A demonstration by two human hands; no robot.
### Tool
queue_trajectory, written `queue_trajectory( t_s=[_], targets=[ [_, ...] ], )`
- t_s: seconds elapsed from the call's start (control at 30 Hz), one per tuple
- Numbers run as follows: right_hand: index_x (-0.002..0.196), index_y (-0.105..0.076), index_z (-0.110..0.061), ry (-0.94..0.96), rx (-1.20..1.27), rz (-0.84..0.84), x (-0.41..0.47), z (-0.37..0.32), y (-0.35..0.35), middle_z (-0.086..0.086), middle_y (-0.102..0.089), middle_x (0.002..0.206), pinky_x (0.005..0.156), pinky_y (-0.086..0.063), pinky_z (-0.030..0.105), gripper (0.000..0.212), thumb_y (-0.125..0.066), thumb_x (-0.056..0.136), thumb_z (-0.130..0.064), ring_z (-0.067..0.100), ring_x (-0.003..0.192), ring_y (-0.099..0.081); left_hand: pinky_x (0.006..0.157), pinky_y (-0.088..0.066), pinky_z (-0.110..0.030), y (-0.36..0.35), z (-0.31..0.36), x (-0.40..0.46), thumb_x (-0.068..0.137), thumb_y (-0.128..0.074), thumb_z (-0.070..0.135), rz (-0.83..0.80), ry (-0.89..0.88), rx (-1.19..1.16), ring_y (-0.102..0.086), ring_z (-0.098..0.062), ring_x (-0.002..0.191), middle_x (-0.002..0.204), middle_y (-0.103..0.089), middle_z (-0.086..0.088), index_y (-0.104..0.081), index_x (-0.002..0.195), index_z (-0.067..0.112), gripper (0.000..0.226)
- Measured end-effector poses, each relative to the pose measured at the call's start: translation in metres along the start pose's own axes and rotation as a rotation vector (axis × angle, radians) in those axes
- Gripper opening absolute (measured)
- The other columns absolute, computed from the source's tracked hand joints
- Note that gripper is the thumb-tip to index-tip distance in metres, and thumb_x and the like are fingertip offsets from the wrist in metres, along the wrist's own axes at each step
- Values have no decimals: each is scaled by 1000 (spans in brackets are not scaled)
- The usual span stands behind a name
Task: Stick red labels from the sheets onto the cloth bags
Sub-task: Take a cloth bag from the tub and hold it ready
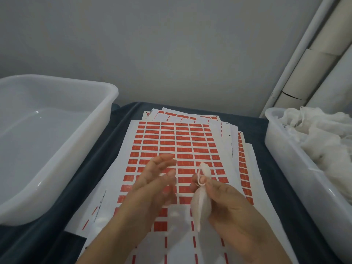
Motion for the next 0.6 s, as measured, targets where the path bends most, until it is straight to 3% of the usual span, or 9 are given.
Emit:
queue_trajectory(
  t_s=[0.07, 0.1, 0.17, 0.23, 0.3, 0.5, 0.6],
  targets=[
    [82, -77, -28, 35, -111, 47, 1, -3, 3, 0, -74, 93, 72, -58, 27, 20, -59, 74, -25, 16, 88, -70, 76, -54, -17, 0, 23, -10, 67, -71, 49, 164, -359, 402, -62, -3, 95, 99, -62, 27, -55, 83, 49, 23],
    [82, -77, -27, 52, -177, 75, 2, -4, 4, -2, -74, 90, 73, -57, 25, 21, -59, 73, -27, 15, 87, -70, 75, -49, -8, -8, 32, -17, 70, -67, 43, 182, -568, 625, -57, 4, 97, 101, -57, 29, -53, 86, 47, 22],
    [84, -77, -23, 85, -294, 132, 2, -4, 6, -3, -73, 90, 90, -50, 31, 23, -60, 71, -31, 20, 94, -66, 74, -40, 3, -26, 29, -27, 72, -64, 31, 141, -837, 897, -46, 15, 101, 101, -51, 25, -52, 97, 37, 29],
    [84, -77, -26, 98, -345, 150, 2, -2, 5, -1, -73, 89, 98, -43, 36, 24, -59, 70, -33, 22, 99, -63, 74, -38, 5, -33, 22, -27, 71, -65, 26, 110, -861, 952, -42, 20, 100, 95, -52, 22, -55, 97, 32, 29],
    [81, -77, -28, 110, -353, 142, 2, -2, 3, -1, -73, 85, 95, -45, 32, 22, -59, 69, -33, 22, 97, -63, 71, -38, 5, -33, 20, -26, 70, -66, 23, 117, -851, 946, -46, 18, 95, 92, -52, 24, -57, 92, 37, 28],
    [85, -77, -25, 108, -285, 95, 2, -1, 0, 1, -73, 95, 90, -49, 28, 24, -61, 69, -29, 24, 101, -63, 66, -41, 3, -24, 17, -21, 71, -65, 19, 163, -837, 951, -52, 14, 85, 85, -53, 22, -68, 82, 18, 12],
    [90, -76, -26, 111, -264, 106, 3, -2, 3, 2, -73, 97, 90, -49, 31, 27, -63, 67, -29, 24, 102, -63, 59, -43, -2, -21, 15, -17, 76, -67, 26, 124, -682, 850, -55, 5, 78, 69, -54, 27, -58, 71, 36, 14]
  ],
)
Point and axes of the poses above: each hand's wrist, its own x-axis towards the middle knuckle, its own y-axis out of the back of the hand, z = x × y, the point moved 6 cm from there along x, towards the middle knuckle
